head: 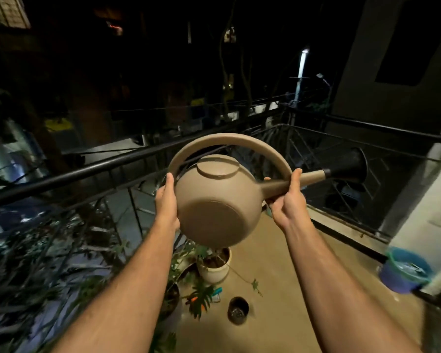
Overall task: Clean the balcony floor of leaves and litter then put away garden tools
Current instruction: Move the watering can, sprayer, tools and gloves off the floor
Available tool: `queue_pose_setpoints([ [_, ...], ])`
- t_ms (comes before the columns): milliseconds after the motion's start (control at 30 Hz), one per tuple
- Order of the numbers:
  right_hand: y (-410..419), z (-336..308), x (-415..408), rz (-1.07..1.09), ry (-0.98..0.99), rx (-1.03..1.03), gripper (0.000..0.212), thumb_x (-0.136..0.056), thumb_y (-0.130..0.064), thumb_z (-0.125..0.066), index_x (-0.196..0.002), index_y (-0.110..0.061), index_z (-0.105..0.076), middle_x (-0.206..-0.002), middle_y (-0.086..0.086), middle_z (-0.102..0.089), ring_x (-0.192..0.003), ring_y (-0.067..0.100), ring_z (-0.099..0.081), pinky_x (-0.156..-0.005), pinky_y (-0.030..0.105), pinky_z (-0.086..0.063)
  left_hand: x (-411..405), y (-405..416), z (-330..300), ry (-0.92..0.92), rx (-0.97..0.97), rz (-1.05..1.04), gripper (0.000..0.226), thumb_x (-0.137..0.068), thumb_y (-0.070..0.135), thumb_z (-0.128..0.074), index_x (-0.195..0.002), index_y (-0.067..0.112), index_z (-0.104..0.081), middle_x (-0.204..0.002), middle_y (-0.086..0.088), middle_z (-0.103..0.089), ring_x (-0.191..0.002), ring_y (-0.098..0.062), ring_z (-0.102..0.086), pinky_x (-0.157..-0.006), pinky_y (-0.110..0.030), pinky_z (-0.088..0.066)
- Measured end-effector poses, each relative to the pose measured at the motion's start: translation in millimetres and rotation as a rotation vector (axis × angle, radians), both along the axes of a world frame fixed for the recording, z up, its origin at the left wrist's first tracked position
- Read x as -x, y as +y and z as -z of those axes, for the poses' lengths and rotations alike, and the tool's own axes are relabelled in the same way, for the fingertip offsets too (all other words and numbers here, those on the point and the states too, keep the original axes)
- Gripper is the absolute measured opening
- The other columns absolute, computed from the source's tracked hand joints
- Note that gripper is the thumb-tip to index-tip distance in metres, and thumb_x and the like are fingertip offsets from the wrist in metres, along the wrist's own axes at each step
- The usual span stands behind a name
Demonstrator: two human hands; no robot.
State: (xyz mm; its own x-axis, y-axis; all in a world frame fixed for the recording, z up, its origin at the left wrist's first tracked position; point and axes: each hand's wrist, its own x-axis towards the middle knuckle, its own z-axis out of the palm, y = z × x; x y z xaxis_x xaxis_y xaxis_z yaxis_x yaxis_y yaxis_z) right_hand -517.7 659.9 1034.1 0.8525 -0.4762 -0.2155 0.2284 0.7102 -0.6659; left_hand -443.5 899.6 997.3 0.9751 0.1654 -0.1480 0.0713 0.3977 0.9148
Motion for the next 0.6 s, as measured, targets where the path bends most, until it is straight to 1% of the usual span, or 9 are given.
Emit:
queue_pose_setpoints([
  [67, -15, -2, -18, 0.048, -0.008, 0.008, 0.046, -0.092, -0.053, -0.058, -0.12, -0.016, -0.054, -0.105, 0.016, -0.072, -0.097, 0.025, -0.071, -0.101, 0.049, -0.051, -30, -18, 1, -0.01, 0.004, 0.059, 0.048, -0.086, 0.065, -0.058, -0.107, 0.023, -0.066, -0.108, -0.011, -0.074, -0.104, -0.034, -0.069, -0.09, -0.059, -0.055],
  [133, -29, -2, -33, 0.078, -0.011, 0.023, 0.054, -0.091, -0.053, -0.06, -0.128, -0.015, -0.052, -0.108, 0.016, -0.072, -0.098, 0.026, -0.072, -0.1, 0.049, -0.051, -53, -36, -3, -0.018, 0.009, 0.106, 0.038, -0.091, 0.061, -0.056, -0.098, 0.024, -0.065, -0.107, -0.012, -0.073, -0.104, -0.035, -0.069, -0.091, -0.058, -0.054],
  [200, -44, -3, -50, 0.112, -0.005, 0.037, 0.061, -0.089, -0.055, -0.06, -0.134, -0.014, -0.05, -0.114, 0.014, -0.07, -0.106, 0.026, -0.069, -0.103, 0.05, -0.049, -80, -55, -7, -0.014, 0.023, 0.147, 0.033, -0.096, 0.056, -0.053, -0.091, 0.025, -0.062, -0.104, -0.011, -0.072, -0.103, -0.034, -0.068, -0.093, -0.055, -0.054],
  [267, -61, -4, -62, 0.157, 0.023, 0.052, 0.065, -0.088, -0.057, -0.06, -0.137, -0.015, -0.05, -0.118, 0.012, -0.069, -0.11, 0.026, -0.066, -0.105, 0.049, -0.047, -108, -75, -10, -0.012, 0.003, 0.196, 0.034, -0.096, 0.058, -0.052, -0.097, 0.025, -0.064, -0.106, -0.01, -0.072, -0.103, -0.032, -0.068, -0.091, -0.054, -0.055],
  [333, -77, -3, -70, 0.196, 0.046, 0.082, 0.057, -0.089, -0.059, -0.058, -0.13, -0.019, -0.053, -0.117, 0.01, -0.068, -0.111, 0.025, -0.064, -0.107, 0.049, -0.045, -131, -95, -12, -0.039, -0.004, 0.258, 0.041, -0.093, 0.061, -0.054, -0.105, 0.024, -0.066, -0.108, -0.01, -0.073, -0.103, -0.032, -0.069, -0.09, -0.056, -0.056],
  [400, -95, 1, -77, 0.247, 0.065, 0.095, 0.049, -0.091, -0.06, -0.054, -0.123, -0.023, -0.054, -0.115, 0.006, -0.067, -0.111, 0.023, -0.062, -0.111, 0.053, -0.039, -155, -120, -11, -0.048, -0.027, 0.304, 0.045, -0.089, 0.064, -0.056, -0.107, 0.024, -0.066, -0.11, -0.01, -0.073, -0.102, -0.031, -0.07, -0.089, -0.057, -0.056],
  [467, -110, 6, -79, 0.286, 0.09, 0.102, 0.058, -0.092, -0.061, -0.053, -0.135, -0.022, -0.048, -0.117, 0.005, -0.065, -0.119, 0.026, -0.059, -0.114, 0.058, -0.032, -168, -145, -6, -0.055, -0.045, 0.361, 0.046, -0.087, 0.065, -0.056, -0.104, 0.024, -0.067, -0.111, -0.013, -0.072, -0.103, -0.034, -0.069, -0.089, -0.059, -0.055],
  [533, -126, 10, -80, 0.339, 0.129, 0.091, 0.07, -0.092, -0.061, -0.053, -0.147, -0.019, -0.037, -0.131, 0.009, -0.061, -0.126, 0.027, -0.055, -0.115, 0.06, -0.03, -175, -170, 0, -0.04, -0.034, 0.416, 0.041, -0.091, 0.061, -0.055, -0.1, 0.022, -0.065, -0.112, -0.016, -0.071, -0.106, -0.037, -0.067, -0.09, -0.058, -0.055],
  [600, -145, 15, -85, 0.377, 0.143, 0.075, 0.077, -0.091, -0.061, -0.055, -0.151, -0.019, -0.032, -0.141, 0.011, -0.054, -0.128, 0.028, -0.053, -0.115, 0.06, -0.031, -184, -197, 9, -0.019, -0.018, 0.46, 0.034, -0.096, 0.056, -0.052, -0.097, 0.024, -0.061, -0.108, -0.014, -0.07, -0.105, -0.035, -0.067, -0.09, -0.054, -0.056],
])
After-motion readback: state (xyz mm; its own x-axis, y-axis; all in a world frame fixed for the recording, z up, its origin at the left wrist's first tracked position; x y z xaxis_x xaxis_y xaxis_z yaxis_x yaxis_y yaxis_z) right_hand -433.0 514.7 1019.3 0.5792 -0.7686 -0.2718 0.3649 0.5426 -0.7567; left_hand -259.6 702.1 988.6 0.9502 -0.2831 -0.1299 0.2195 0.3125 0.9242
